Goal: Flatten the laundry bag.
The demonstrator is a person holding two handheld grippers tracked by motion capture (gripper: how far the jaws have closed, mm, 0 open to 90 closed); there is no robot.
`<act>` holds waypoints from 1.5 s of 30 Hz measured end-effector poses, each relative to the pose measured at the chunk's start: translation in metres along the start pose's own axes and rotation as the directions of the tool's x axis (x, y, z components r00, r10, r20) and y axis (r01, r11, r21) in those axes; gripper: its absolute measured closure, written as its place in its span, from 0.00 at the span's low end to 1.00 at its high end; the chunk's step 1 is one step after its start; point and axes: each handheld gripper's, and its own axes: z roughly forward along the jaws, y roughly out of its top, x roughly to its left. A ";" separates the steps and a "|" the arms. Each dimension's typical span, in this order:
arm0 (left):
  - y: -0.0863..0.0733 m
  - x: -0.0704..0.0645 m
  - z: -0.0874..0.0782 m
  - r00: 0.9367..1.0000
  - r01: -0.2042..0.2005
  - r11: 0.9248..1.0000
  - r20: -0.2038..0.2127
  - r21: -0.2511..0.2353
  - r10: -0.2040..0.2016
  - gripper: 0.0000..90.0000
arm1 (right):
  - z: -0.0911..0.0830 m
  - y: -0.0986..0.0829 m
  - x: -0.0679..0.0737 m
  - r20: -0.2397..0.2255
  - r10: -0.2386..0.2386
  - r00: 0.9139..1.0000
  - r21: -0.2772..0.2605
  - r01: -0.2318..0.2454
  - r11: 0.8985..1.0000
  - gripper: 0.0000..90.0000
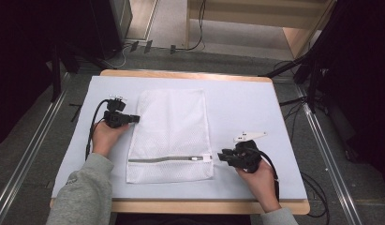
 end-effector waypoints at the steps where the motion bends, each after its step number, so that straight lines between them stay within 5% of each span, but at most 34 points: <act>1: 0.001 0.000 0.000 1.000 0.004 1.000 0.002 0.001 -0.004 1.00 | 0.003 0.003 -0.001 -0.001 -0.005 1.000 -0.013 0.005 1.000 0.77; 10: 0.003 0.001 -0.002 1.000 0.018 0.999 0.006 -0.028 -0.018 1.00 | 0.041 0.030 -0.011 0.012 -0.019 1.000 -0.021 0.019 1.000 0.63; 18: 0.003 0.004 -0.001 1.000 0.016 1.000 0.003 -0.027 -0.016 1.00 | 0.064 0.050 -0.021 0.034 0.014 0.999 -0.022 -0.013 1.000 0.59; 22: 0.003 0.004 0.001 1.000 0.022 0.999 0.008 -0.024 -0.022 1.00 | 0.080 0.055 -0.025 0.044 0.040 0.998 0.000 -0.040 0.999 0.65; 28: 0.004 0.005 0.001 1.000 0.026 0.999 0.017 -0.029 -0.026 1.00 | 0.085 0.059 -0.026 0.084 0.049 0.995 -0.002 -0.049 0.999 1.00; 35: 0.009 0.000 0.005 1.000 0.014 0.999 0.029 -0.041 -0.013 1.00 | 0.078 0.056 -0.035 0.087 0.077 0.993 0.015 -0.078 0.997 1.00; 39: 0.015 -0.001 0.008 1.000 -0.017 0.999 -0.006 -0.033 0.017 1.00 | 0.075 0.053 -0.039 0.081 0.084 0.993 0.014 -0.086 0.996 1.00; 45: 0.017 0.008 0.010 1.000 0.005 0.999 -0.003 -0.034 -0.005 1.00 | 0.072 0.050 -0.037 0.088 0.072 0.993 0.017 -0.074 0.997 1.00</act>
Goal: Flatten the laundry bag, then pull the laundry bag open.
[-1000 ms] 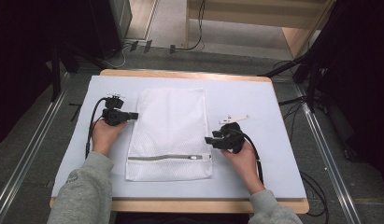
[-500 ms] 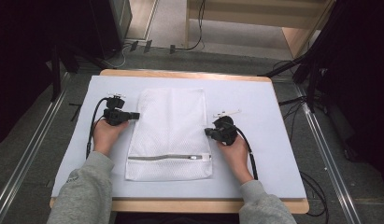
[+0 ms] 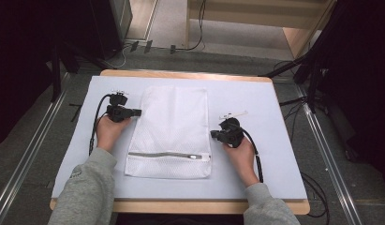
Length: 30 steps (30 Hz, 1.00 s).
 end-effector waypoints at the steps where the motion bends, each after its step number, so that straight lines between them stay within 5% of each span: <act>1: 0.000 0.001 -0.001 1.000 0.001 1.000 0.007 -0.001 -0.001 1.00 | -0.001 0.000 0.000 -0.002 -0.001 1.000 0.004 0.001 1.000 1.00; 4: -0.001 0.002 -0.001 0.998 0.025 0.999 0.059 0.026 -0.027 0.92 | -0.003 -0.001 -0.001 -0.009 0.002 1.000 0.000 -0.002 1.000 1.00; 12: -0.001 -0.003 -0.014 0.997 -0.008 1.000 0.078 0.019 0.007 0.66 | -0.006 -0.001 0.002 -0.030 -0.012 0.999 -0.011 0.011 1.000 0.88; 22: -0.005 -0.015 -0.028 0.993 -0.064 0.998 0.098 0.004 0.064 0.52 | -0.019 -0.006 0.004 -0.076 -0.020 0.997 -0.033 0.018 0.999 0.64; 30: -0.009 -0.028 -0.040 0.988 -0.101 0.995 0.116 -0.020 0.103 0.47 | -0.031 -0.010 0.006 -0.086 -0.044 0.995 -0.058 0.039 0.998 0.57</act>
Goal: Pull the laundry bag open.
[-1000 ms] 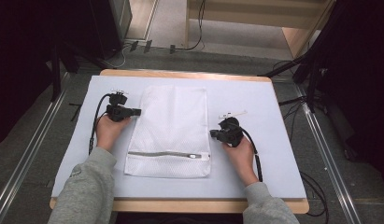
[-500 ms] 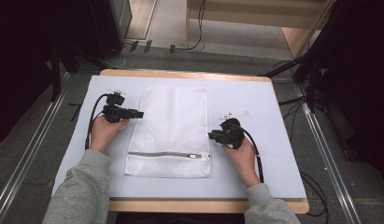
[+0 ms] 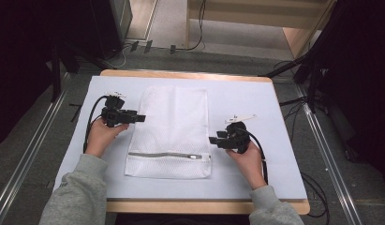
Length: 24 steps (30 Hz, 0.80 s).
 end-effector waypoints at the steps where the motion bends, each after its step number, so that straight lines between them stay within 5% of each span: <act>1: -0.001 -0.001 -0.001 1.000 -0.006 1.000 0.004 0.001 0.006 0.47 | -0.002 0.000 0.001 -0.002 0.005 1.000 0.000 -0.005 1.000 0.57; 24: -0.022 -0.064 -0.007 0.990 -0.119 0.993 0.082 0.002 0.119 0.46 | -0.012 -0.017 0.028 -0.070 -0.040 0.997 0.016 0.041 0.999 0.57</act>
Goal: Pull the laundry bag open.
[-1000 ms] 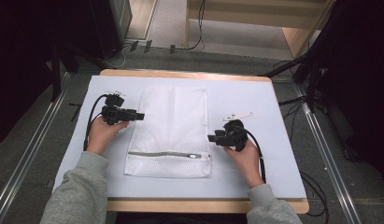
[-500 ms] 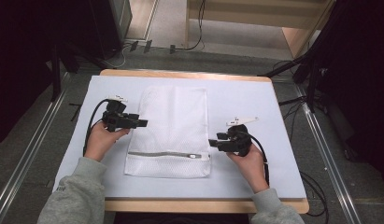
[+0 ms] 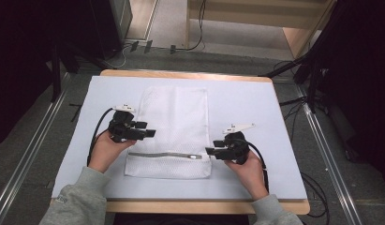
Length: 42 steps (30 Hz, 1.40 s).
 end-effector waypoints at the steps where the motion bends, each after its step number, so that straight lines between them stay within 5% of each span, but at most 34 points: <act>1: -0.001 -0.002 0.000 1.000 0.005 1.000 0.012 -0.002 -0.005 0.46 | 0.000 0.000 0.000 -0.004 -0.001 1.000 0.000 0.001 1.000 0.57; 5: -0.004 -0.009 0.003 0.999 0.016 1.000 0.048 -0.002 -0.015 0.47 | 0.003 0.002 0.003 -0.010 0.001 1.000 0.003 -0.001 1.000 0.59; 12: -0.008 -0.022 0.007 0.999 0.011 1.000 0.050 0.011 -0.011 0.54 | 0.014 0.006 0.009 -0.033 -0.014 0.999 0.024 0.015 1.000 0.64; 17: -0.009 -0.032 0.008 0.997 0.014 1.000 0.081 0.012 -0.015 0.68 | 0.020 0.008 0.012 -0.045 -0.023 0.999 0.037 0.025 0.999 0.69; 26: -0.008 -0.049 0.013 0.994 -0.037 0.999 0.105 0.025 0.034 0.99 | 0.027 0.011 0.016 -0.075 -0.017 0.997 0.070 0.022 0.997 0.88; 30: -0.008 -0.059 0.024 0.991 -0.063 0.997 0.118 0.053 0.057 1.00 | 0.031 0.012 0.016 -0.096 -0.014 0.995 0.075 0.021 0.997 1.00; 42: -0.014 -0.072 0.065 0.988 -0.087 0.988 0.141 0.131 0.068 1.00 | 0.044 0.013 0.022 -0.095 -0.020 0.995 0.108 0.030 0.994 1.00</act>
